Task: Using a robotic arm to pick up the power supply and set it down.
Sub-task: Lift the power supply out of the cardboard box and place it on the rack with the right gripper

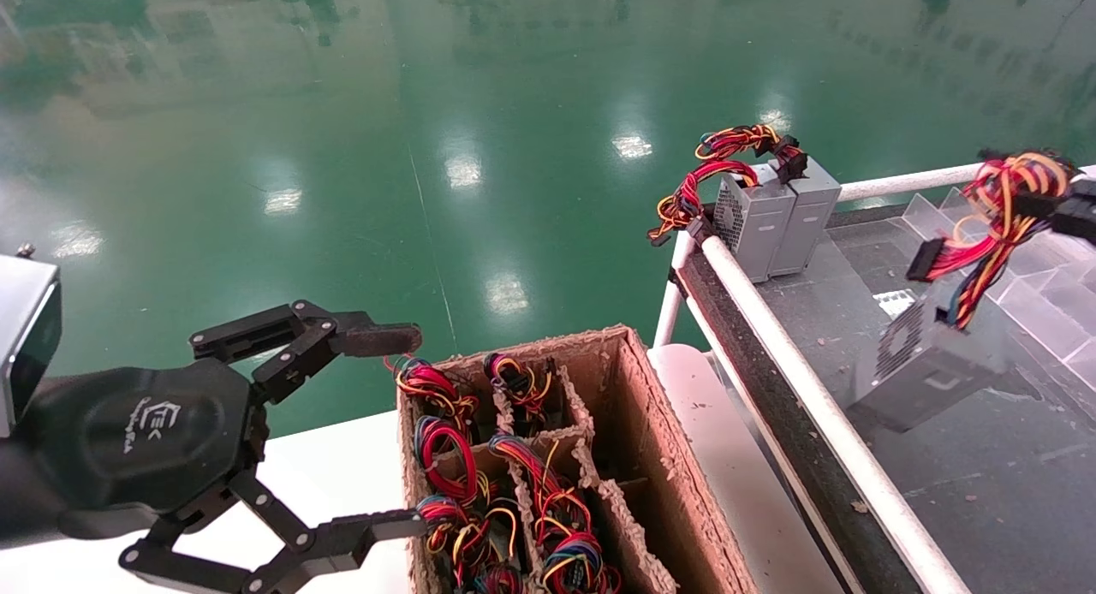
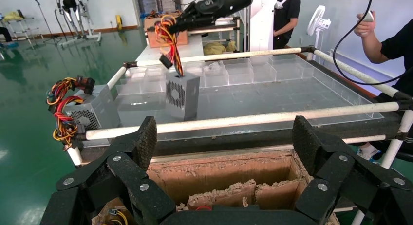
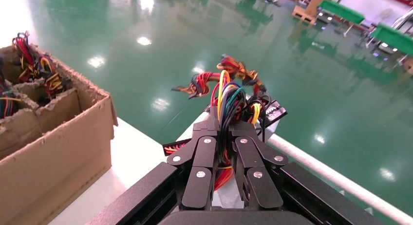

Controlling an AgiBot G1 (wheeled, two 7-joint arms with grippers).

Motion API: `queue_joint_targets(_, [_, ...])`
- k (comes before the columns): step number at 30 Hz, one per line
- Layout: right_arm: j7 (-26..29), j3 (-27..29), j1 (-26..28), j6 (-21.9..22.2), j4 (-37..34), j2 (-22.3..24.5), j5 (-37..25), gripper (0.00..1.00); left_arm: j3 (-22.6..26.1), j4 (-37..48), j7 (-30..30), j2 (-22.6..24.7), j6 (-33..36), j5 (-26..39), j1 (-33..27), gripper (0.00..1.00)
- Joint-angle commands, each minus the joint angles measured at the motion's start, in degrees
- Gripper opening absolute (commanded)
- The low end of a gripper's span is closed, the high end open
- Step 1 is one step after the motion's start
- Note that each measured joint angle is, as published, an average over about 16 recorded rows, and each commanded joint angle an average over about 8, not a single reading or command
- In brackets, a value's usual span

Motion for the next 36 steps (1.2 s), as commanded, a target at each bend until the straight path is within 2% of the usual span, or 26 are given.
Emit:
queue_joint_targets(1, [-0.31, -0.28, -0.22, 0.14, -0.58, -0.57, -0.1, 0.0, 0.0, 0.0, 0.0, 0.0, 0.0, 0.0, 0.0, 1.0])
queue_joint_targets(7, [-1.86, -1.02, 0.65, 1.6, -1.8, -4.13, -1.03, 0.0, 0.01, 0.0, 0.01, 0.0, 0.0, -0.01, 0.0, 1.0])
queue_joint_targets(14, [-3.53, -1.82, 2.79, 5.28, -3.93, -9.54, -2.49, 0.0, 0.02, 0.0, 0.01, -0.01, -0.01, -0.01, 0.0, 1.0])
queue_joint_targets(25, [-5.4, -2.62, 7.07, 12.09, -10.25, -17.91, -4.11, 0.0, 0.03, 0.0, 0.02, -0.01, -0.01, -0.02, -0.01, 1.0])
queue_joint_targets(36, [-8.01, -2.98, 9.47, 20.31, -16.08, -23.76, -4.98, 0.0, 0.05, 0.0, 0.02, -0.02, -0.02, -0.03, -0.01, 1.0])
